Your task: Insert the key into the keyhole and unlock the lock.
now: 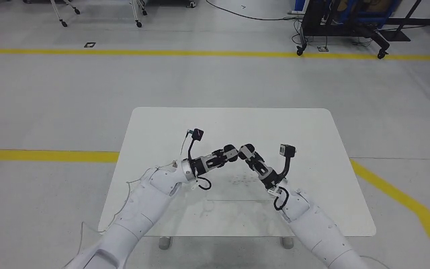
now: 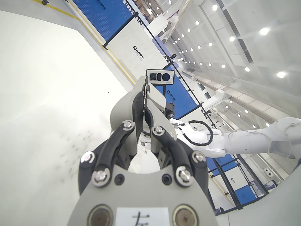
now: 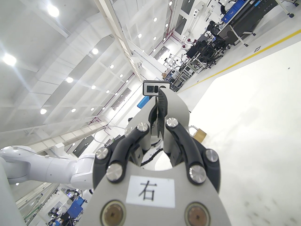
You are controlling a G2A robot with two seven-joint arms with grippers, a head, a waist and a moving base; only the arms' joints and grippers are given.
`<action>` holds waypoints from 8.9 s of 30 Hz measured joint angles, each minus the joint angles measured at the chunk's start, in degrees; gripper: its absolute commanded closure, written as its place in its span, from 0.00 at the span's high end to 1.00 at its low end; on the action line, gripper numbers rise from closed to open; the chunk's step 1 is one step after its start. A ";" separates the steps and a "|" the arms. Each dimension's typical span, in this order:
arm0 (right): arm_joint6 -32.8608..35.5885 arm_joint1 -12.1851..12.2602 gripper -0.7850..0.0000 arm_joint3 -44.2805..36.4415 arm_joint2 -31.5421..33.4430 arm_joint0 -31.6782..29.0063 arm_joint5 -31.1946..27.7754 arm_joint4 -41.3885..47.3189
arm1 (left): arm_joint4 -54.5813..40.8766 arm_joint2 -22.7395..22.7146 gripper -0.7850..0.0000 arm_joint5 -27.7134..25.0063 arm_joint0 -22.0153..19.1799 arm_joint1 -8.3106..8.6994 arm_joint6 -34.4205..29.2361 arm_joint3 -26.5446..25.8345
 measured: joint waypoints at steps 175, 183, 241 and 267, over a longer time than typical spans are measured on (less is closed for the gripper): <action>31.26 12.89 0.00 -4.76 6.51 4.12 -5.90 -6.95 | 63.73 -16.19 0.00 41.59 16.66 8.99 -3.71 -30.08; 31.26 12.89 0.00 -4.76 6.51 4.12 -5.90 -6.95 | 61.64 -16.36 0.00 39.07 16.61 8.96 -1.56 -30.01; -9.90 5.71 0.00 -5.13 -0.36 5.61 9.43 -26.92 | -30.28 -3.71 0.00 37.14 -8.29 -1.96 -26.82 12.85; 0.99 6.94 0.00 -20.62 5.32 -4.52 27.38 -17.79 | -33.83 -1.09 0.00 43.76 -6.75 -4.71 -14.03 12.06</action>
